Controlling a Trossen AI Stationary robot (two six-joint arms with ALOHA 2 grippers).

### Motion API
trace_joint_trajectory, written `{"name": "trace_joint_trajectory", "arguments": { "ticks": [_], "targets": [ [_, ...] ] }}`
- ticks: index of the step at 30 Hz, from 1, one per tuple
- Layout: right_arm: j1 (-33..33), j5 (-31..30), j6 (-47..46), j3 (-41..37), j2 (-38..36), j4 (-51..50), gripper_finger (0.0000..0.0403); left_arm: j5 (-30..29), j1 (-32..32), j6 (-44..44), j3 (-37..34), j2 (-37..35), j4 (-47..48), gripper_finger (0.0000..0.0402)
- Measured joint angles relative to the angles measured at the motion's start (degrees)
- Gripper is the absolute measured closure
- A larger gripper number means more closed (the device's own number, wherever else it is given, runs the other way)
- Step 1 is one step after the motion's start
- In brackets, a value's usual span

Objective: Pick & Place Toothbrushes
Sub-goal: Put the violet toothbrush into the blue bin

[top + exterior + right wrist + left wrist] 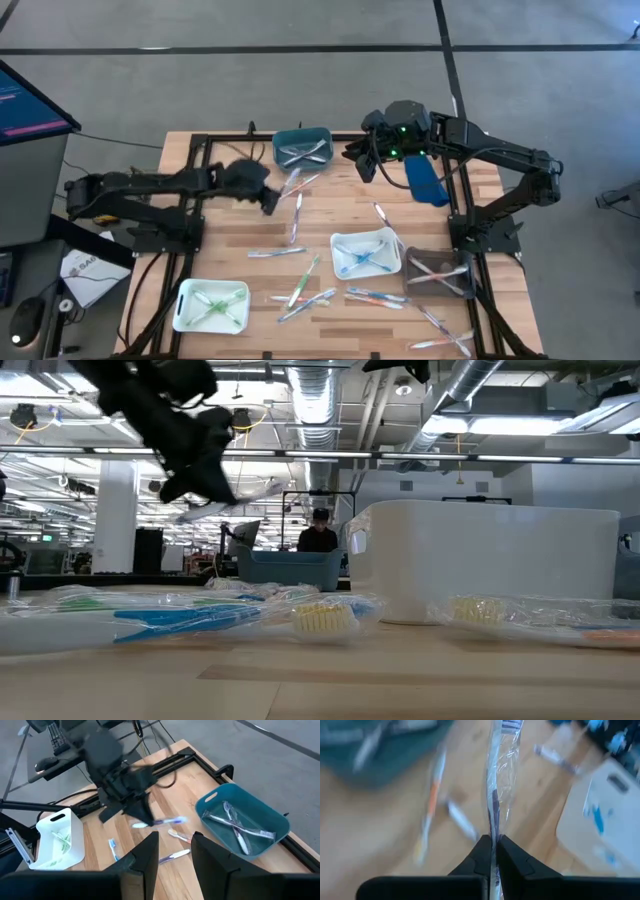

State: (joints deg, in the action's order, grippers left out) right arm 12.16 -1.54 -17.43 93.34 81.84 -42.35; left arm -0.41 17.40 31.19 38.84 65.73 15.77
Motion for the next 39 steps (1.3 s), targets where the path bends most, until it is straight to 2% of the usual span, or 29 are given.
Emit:
{"name": "trace_joint_trajectory", "arguments": {
  "ticks": [6,13,17,23,39],
  "targets": [
    [0.0,0.0,1.5,0.0,0.0,-0.5,0.0294,6.0,9.0,-7.9,15.1,12.8,1.9,0.0396],
    [0.0,0.0,3.0,0.0,0.0,-1.3,0.0294,6.4,16.4,-19.3,33.8,29.6,10.5,0.0396],
    [0.0,0.0,3.1,0.0,0.0,-3.5,0.0294,6.4,19.8,-23.3,40.5,36.2,13.9,0.0396],
    [0.0,0.0,6.1,0.0,0.0,-6.9,0.0294,5.7,22.1,-26.4,42.4,39.2,13.8,0.0396],
    [0.0,-0.2,10.4,0.0,0.0,-7.8,0.0294,1.5,19.9,-28.4,42.3,46.7,14.1,0.0395]
  ]
}}
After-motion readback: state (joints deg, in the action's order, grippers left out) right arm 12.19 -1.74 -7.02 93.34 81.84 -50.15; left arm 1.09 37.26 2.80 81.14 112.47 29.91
